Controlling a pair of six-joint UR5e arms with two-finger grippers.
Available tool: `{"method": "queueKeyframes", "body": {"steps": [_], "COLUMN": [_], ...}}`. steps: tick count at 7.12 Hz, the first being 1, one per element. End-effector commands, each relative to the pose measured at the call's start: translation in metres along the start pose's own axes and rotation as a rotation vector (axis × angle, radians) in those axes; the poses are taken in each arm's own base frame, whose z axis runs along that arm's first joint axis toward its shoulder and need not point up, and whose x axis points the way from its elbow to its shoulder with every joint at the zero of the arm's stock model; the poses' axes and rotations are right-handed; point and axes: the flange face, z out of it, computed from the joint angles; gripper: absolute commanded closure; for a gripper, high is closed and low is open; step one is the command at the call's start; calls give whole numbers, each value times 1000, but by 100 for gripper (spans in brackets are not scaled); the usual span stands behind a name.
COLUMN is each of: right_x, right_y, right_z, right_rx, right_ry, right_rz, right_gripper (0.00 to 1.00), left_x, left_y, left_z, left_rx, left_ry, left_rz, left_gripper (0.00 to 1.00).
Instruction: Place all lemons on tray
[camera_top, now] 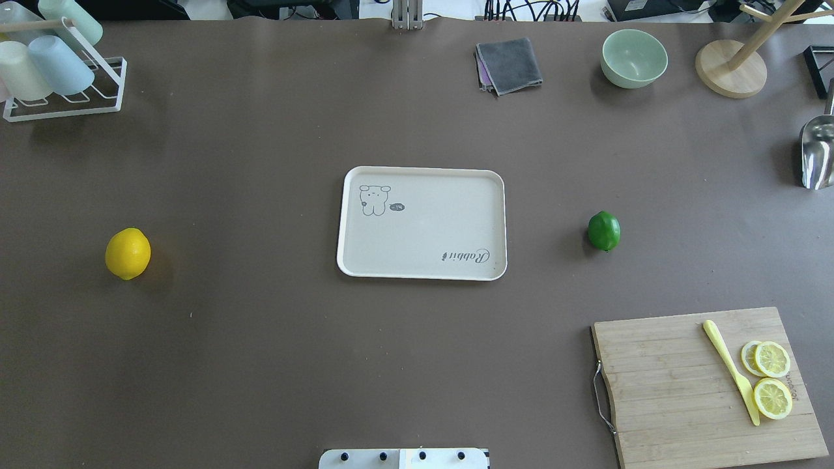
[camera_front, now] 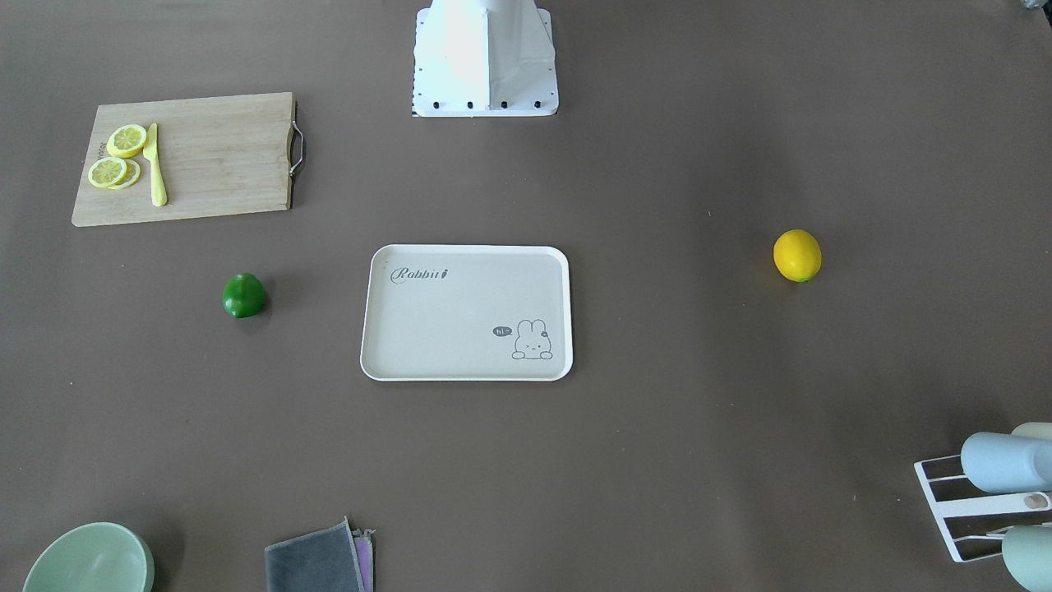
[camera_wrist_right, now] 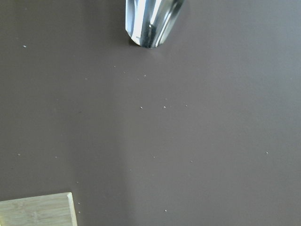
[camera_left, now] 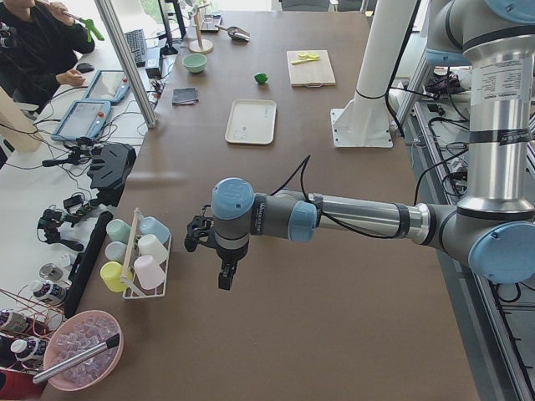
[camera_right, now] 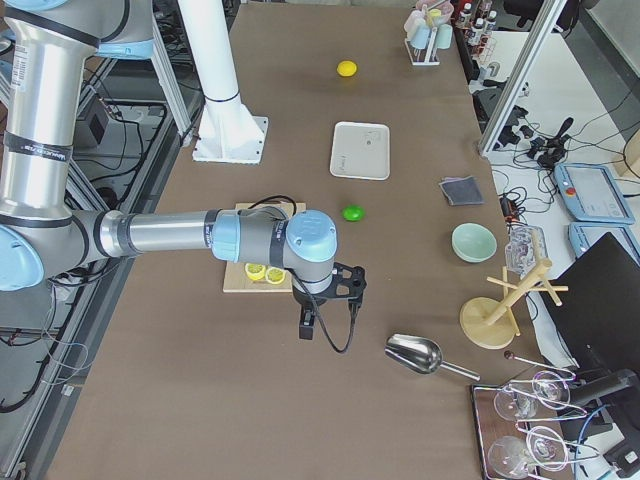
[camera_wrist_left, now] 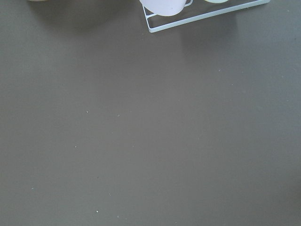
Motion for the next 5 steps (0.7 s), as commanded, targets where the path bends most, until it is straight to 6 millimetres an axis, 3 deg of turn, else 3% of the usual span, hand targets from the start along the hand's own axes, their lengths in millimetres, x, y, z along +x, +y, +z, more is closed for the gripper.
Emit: {"method": "queueKeyframes", "body": {"steps": [1, 3, 5], "right_x": [-37, -38, -51], "right_y": [-25, -25, -32], "right_z": [-24, -21, -6], "right_rx": [68, 127, 164], "right_ry": [-95, -105, -112], "right_rz": [-77, -153, -260], "right_gripper": [0, 0, 0], "left_x": [37, 51, 51], "left_y": [-35, -44, -49], "left_z": [-3, 0, 3], "left_rx": [43, 107, 136], "left_ry": [13, 18, 33], "left_rz": [104, 164, 12], "left_gripper": [2, 2, 2]}}
